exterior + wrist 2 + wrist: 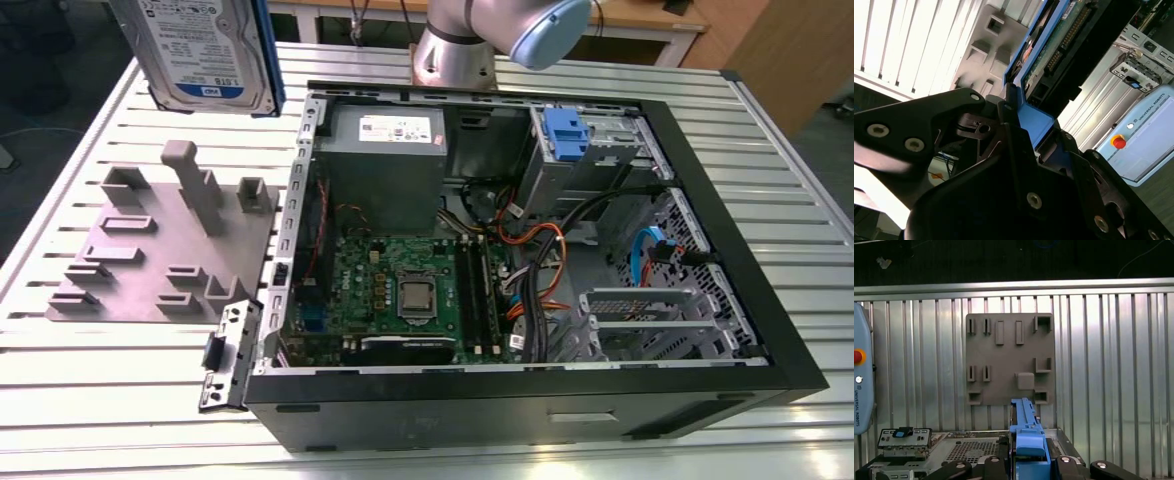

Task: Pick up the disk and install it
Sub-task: 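Pick up the disk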

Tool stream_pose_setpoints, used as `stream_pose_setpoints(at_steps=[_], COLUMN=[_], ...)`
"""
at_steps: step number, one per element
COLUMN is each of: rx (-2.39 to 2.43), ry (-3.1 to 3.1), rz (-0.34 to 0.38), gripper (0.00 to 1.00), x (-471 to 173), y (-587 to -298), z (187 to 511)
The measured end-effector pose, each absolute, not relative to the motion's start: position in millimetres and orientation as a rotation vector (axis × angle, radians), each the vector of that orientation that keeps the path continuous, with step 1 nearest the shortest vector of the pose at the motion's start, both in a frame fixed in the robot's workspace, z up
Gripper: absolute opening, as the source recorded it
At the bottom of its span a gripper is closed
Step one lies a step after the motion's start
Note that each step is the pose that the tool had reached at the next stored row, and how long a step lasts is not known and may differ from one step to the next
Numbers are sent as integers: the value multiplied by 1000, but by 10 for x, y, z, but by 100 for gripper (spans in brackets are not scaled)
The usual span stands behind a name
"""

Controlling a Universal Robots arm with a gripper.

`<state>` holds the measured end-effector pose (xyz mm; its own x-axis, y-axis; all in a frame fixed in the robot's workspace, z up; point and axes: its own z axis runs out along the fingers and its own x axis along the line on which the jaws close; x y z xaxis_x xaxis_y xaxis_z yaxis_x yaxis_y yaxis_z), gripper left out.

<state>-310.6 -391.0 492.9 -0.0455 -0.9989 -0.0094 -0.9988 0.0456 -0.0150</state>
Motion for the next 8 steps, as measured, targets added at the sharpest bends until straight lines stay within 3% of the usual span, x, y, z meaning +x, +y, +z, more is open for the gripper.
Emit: stream_pose_setpoints(at_steps=[8], rx=[-2158], ry=[2259], rz=[-7], gripper=[37], x=[-3031], y=[-3910], z=[4929])
